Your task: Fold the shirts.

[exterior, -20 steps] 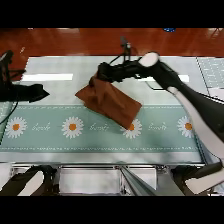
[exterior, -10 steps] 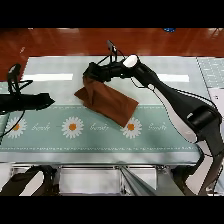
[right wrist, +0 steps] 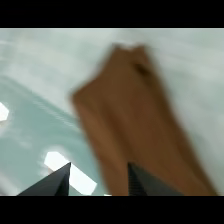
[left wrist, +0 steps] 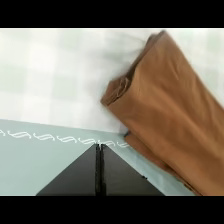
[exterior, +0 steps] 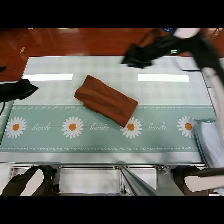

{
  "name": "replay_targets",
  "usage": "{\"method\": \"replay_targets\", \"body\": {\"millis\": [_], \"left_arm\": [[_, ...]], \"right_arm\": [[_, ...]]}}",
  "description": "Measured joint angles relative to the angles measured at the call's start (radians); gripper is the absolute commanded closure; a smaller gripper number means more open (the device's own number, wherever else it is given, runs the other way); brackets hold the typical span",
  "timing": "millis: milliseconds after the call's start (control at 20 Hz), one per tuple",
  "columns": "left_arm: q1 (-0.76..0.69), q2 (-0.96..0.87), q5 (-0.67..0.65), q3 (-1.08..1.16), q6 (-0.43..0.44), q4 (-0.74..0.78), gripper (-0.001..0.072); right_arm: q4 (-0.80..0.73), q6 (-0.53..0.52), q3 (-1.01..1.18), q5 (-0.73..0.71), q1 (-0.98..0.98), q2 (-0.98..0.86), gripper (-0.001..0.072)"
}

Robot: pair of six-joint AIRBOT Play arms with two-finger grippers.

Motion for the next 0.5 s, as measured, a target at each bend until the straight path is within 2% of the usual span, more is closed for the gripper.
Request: {"method": "replay_targets", "body": {"millis": [100,200,300,500], "left_arm": [[0.007,0.011,-0.028,0.001,0.000,-0.011,0.0687],[-0.012,0.017,-0.045,-0.019,0.000,-0.021,0.0686],[-0.050,0.020,-0.042,-0.052,0.000,-0.032,0.0686],[-0.139,0.015,0.005,-0.123,0.000,-0.042,0.0686]], "right_arm": [[-0.189,0.053,-0.169,0.002,-0.063,0.174,0.0309],[-0.276,0.108,-0.406,-0.078,-0.118,0.344,0.0309],[-0.257,0.159,-0.694,-0.202,-0.158,0.494,0.0309],[-0.028,0.160,-1.103,-0.442,-0.159,0.583,0.0309]]}}
